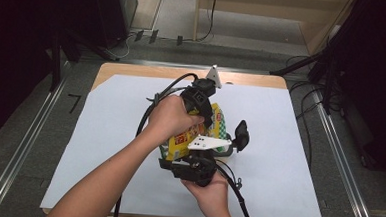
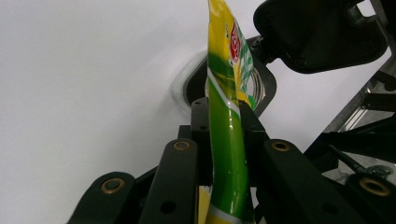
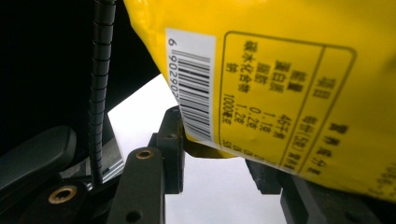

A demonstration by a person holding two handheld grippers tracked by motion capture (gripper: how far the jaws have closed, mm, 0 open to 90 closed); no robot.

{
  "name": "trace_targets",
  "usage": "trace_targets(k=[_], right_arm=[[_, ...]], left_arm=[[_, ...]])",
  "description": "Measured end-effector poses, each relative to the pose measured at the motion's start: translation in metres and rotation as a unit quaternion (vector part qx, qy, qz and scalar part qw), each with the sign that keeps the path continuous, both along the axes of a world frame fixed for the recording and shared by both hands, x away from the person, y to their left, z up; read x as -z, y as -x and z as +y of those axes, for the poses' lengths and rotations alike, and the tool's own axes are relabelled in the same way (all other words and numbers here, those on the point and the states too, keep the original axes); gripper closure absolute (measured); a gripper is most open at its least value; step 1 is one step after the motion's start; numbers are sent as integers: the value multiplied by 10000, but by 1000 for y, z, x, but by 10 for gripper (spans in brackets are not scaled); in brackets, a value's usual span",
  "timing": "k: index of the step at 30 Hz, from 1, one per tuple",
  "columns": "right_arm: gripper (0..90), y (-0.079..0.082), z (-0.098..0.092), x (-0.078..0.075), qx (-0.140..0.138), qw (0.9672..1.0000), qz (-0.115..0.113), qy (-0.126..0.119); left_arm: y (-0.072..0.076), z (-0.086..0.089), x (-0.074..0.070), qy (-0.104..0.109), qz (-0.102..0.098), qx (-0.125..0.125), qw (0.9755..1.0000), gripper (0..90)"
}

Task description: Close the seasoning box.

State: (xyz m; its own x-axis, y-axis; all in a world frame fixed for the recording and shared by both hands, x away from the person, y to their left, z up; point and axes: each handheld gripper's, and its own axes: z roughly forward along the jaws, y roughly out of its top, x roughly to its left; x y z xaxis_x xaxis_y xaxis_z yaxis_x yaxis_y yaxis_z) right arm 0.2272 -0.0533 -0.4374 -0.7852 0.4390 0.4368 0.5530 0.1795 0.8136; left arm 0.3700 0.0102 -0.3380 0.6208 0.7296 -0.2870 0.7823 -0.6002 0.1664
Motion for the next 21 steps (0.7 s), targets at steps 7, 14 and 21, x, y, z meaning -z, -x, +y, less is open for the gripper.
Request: trace_targets(k=[7,14,21], right_arm=[[638,0,-1,0,-20,10000,48,-78],[639,0,0,1,-21,9999,57,-109],[648,-2,1,1,-64,9998,74,-196]], left_arm=[[-1,1,0,-20,-26,9,10000,788],[0,1,-1,-5,-58,13,10000,787],[1,3,-4,46,-80,21,10000,781]])
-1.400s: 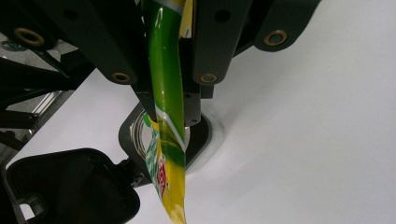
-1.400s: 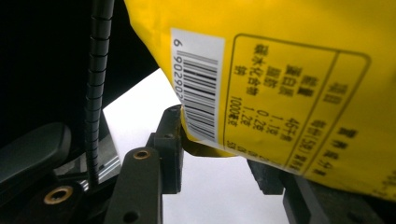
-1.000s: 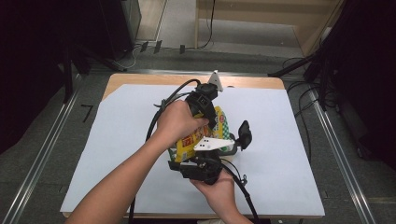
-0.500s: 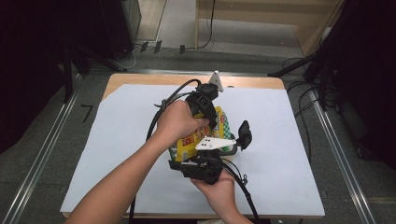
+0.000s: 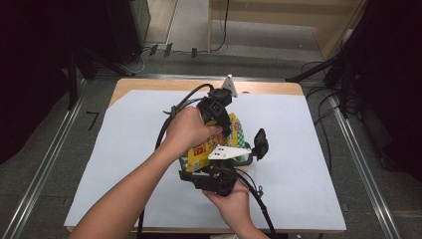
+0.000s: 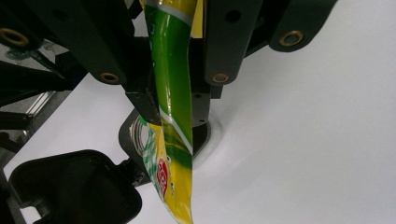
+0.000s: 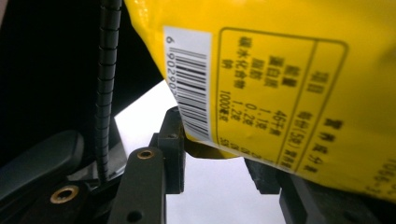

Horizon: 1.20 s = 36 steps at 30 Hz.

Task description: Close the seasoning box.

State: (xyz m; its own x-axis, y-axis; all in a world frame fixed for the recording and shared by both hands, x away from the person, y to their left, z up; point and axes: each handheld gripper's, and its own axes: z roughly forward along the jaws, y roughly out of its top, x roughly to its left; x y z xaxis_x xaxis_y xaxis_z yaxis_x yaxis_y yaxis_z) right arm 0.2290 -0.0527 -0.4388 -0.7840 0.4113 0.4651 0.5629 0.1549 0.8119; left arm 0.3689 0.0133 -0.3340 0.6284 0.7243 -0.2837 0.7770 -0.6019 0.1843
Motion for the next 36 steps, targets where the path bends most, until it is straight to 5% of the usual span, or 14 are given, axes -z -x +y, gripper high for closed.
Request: trace_targets(k=[4,15,26,36], right_arm=[[649,-4,-4,1,34,9997,160,-171],[633,-3,-3,3,135,9999,49,50],[645,-3,-1,3,117,9997,-53,202],[674,-4,-1,4,40,9999,-1,154]], left_arm=[[4,-1,0,-48,-55,47,10000,785],[10,-7,-2,-197,-61,91,9997,820],[4,1,0,167,308,40,9994,817],[5,1,-1,206,358,140,9990,835]])
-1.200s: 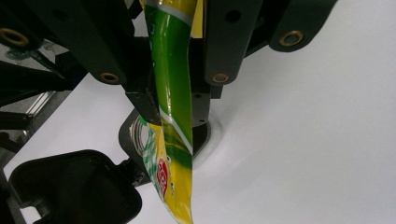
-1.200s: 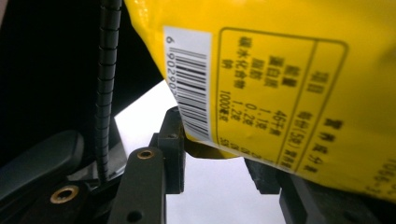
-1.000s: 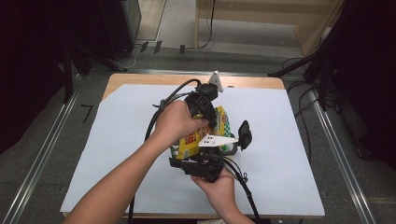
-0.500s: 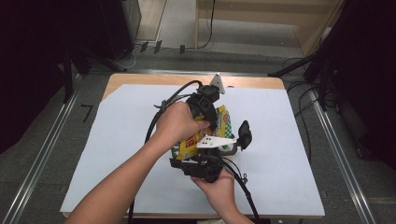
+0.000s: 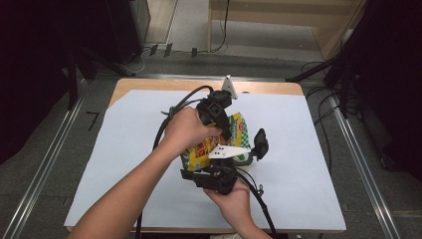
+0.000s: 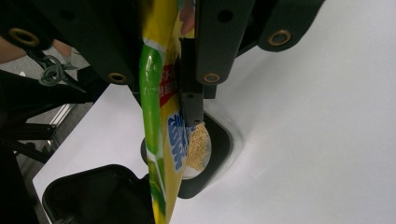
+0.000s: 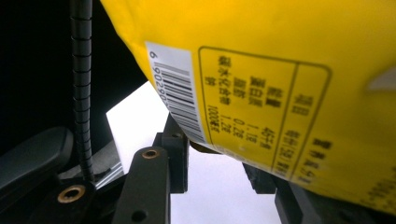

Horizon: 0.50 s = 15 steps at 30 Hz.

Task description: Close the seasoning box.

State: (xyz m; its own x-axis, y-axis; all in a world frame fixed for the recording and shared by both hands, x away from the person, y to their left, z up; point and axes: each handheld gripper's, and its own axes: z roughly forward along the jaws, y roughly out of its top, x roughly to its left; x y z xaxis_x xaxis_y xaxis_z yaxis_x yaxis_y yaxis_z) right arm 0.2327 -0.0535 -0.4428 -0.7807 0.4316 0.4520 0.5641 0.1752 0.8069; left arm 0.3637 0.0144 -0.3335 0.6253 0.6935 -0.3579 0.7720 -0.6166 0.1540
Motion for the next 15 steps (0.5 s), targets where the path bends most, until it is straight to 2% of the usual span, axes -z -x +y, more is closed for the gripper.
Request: trace_targets(k=[6,13,15], right_arm=[[685,0,0,1,-14,10000,-6,42],[701,-1,1,2,-38,10000,4,69],[703,-1,1,2,-45,10000,1,71]], left_arm=[[-2,1,1,85,198,18,9998,847],[-2,2,1,226,393,-174,9988,825],[-3,2,1,209,432,-193,9987,823]])
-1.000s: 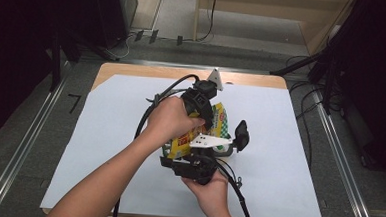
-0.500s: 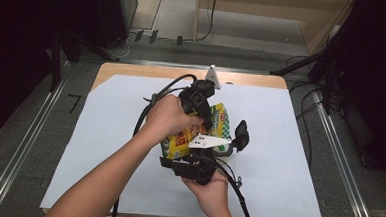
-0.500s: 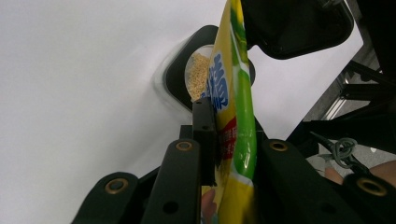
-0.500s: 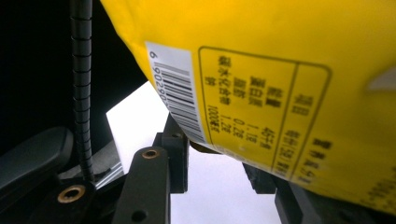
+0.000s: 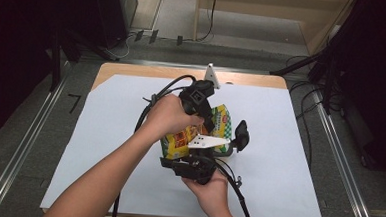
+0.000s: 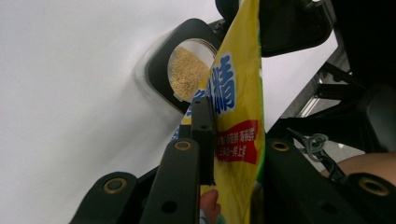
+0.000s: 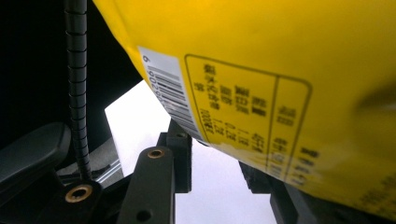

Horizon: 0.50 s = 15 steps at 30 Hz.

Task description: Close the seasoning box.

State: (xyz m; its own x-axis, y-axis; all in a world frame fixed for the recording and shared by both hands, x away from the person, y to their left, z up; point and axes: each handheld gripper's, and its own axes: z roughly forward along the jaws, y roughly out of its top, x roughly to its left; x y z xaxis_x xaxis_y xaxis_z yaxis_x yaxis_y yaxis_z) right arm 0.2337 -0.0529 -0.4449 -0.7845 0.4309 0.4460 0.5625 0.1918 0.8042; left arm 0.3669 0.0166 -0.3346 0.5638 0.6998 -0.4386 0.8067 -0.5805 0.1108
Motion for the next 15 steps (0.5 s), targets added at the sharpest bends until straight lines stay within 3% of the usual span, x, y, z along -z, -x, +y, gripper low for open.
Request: trace_targets(k=[7,11,15], right_arm=[[707,0,0,0,-11,10000,-28,19],[708,-1,1,1,-24,10000,-11,6],[701,-2,2,1,-99,9999,74,-73]], left_arm=[[-1,2,1,41,134,-89,9999,816],[0,1,1,4,104,-143,9998,813],[1,-1,0,-201,2,-113,9997,821]])
